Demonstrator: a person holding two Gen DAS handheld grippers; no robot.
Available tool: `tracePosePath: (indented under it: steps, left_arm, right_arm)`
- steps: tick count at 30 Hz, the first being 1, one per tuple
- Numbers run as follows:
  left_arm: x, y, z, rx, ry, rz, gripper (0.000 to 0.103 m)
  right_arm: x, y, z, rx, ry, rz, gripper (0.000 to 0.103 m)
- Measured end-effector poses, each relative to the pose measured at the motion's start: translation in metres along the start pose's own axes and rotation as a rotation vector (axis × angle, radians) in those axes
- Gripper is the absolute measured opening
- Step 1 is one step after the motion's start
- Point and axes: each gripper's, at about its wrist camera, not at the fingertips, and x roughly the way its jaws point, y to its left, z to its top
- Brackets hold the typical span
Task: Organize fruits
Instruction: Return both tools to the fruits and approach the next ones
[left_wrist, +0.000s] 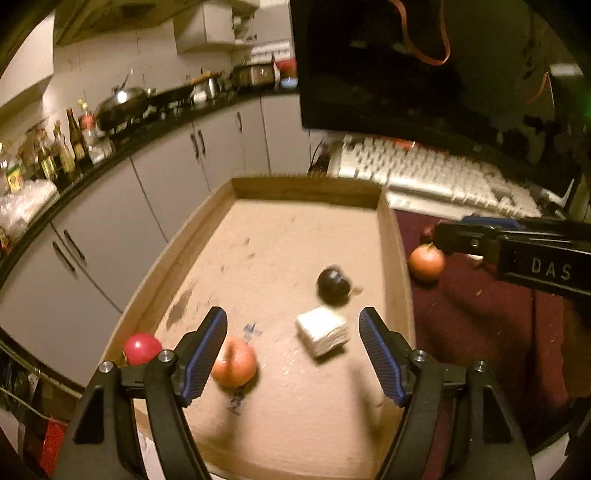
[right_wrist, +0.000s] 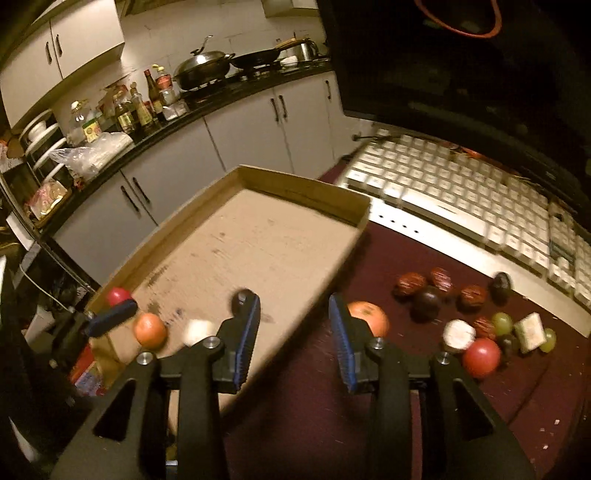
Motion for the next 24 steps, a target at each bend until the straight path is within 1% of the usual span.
tracePosePath:
  steps: [1, 3, 8, 10, 13, 15, 18, 21, 24]
  left_arm:
    - [-0.002, -0.004, 0.001, 0.01, -0.01, 0.001, 0.077]
    - [-0.002, -0.011, 0.001, 0.028, -0.009, -0.006, 0.077]
    - [-0.002, -0.03, 0.005, 0.053, -0.006, -0.041, 0.077]
    - [-0.003, -0.043, 0.007, 0.075, -0.011, -0.061, 0.077]
    - [-0.003, -0.062, 0.01, 0.112, -0.016, -0.1, 0.077]
    - [-0.001, -0.077, 0.011, 0.138, -0.011, -0.13, 0.077]
    - [0.006, -0.095, 0.008, 0.179, 0.011, -0.162, 0.077]
    - [0.013, -0.106, 0.005, 0.202, 0.034, -0.169, 0.077]
    - [0.019, -0.106, 0.005, 0.185, 0.051, -0.166, 0.077]
  right_arm:
    - [-0.004, -0.006, 0.0, 0.004, -0.007, -0.011, 0.04]
    - [-0.014, -0.022, -0.003, 0.029, -0.032, -0.023, 0.04]
    - [-0.039, -0.081, -0.015, 0.127, -0.078, -0.064, 0.04]
    - [-0.047, -0.11, -0.023, 0.192, -0.088, -0.069, 0.04]
    - [-0.058, -0.139, -0.036, 0.241, -0.103, -0.082, 0.04]
    - [-0.061, -0.149, -0.044, 0.247, -0.107, -0.086, 0.04]
    - [-0.064, -0.158, -0.055, 0.239, -0.115, -0.064, 0.04]
    - [-0.06, -0.157, -0.06, 0.226, -0.113, -0.032, 0.04]
    - [-0.051, -0.147, -0.062, 0.169, -0.09, -0.011, 0.04]
